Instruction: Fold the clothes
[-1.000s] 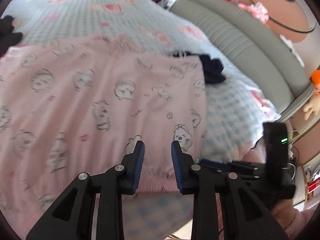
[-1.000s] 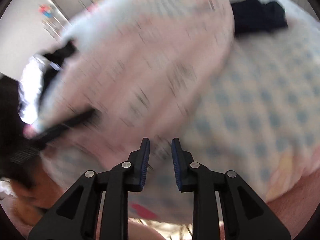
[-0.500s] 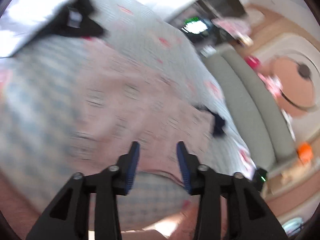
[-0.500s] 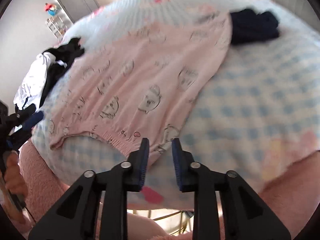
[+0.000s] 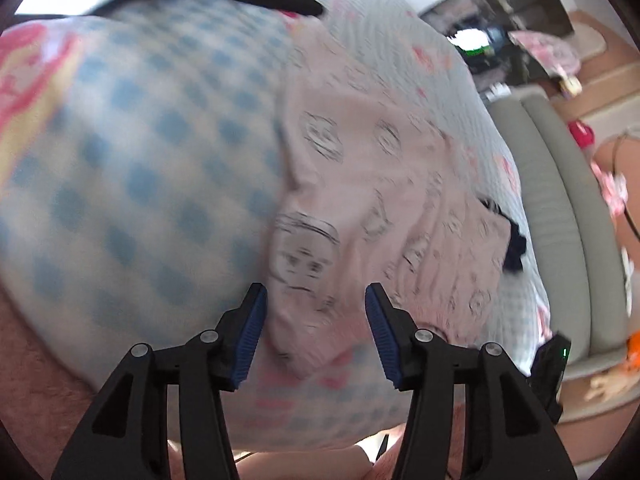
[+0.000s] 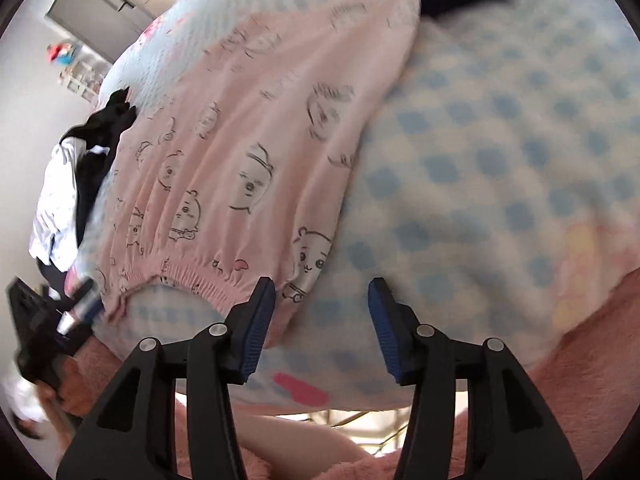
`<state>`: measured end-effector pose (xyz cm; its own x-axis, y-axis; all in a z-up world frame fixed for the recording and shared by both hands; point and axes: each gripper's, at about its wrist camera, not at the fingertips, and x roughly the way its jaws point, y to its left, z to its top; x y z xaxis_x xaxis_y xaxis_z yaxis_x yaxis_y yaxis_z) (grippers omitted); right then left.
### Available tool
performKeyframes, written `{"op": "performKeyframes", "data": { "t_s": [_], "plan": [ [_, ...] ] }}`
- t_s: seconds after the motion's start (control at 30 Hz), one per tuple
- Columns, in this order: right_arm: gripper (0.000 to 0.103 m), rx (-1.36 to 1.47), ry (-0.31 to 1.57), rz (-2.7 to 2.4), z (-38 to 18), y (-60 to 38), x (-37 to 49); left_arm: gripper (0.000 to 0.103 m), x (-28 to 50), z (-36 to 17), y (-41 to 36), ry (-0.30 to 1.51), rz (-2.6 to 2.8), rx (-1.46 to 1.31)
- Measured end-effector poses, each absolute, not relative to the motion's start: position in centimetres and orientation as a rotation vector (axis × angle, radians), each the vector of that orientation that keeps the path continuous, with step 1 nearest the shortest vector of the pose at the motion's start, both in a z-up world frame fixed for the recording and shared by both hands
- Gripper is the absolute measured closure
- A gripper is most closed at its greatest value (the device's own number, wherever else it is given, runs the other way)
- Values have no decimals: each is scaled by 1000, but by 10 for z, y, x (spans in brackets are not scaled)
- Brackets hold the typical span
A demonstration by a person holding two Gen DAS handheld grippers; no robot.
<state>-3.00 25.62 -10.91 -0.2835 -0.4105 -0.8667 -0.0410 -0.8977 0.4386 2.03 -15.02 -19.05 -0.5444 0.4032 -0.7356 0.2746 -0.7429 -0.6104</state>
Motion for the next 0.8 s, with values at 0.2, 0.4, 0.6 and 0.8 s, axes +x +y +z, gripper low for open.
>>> {"op": "performKeyframes", "data": {
  "t_s": [0.2, 0.4, 0.6, 0.8],
  "plan": [
    [72, 1626, -673, -2190, -120, 251, -41, 50, 14, -202, -138, -1032, 2494, -1480],
    [100, 1534, -502, -2360, -80, 260, -21, 93, 18, -189, -129, -1001, 2487, -1307],
    [101, 1414, -403, -2480, -33, 284, -3, 85, 32, -164, -139, -1006, 2479, -1171],
    [78, 1554, -584, -2243, -81, 285, -24, 55, 29, -185, -146, -1079, 2443, -1243]
  ]
}}
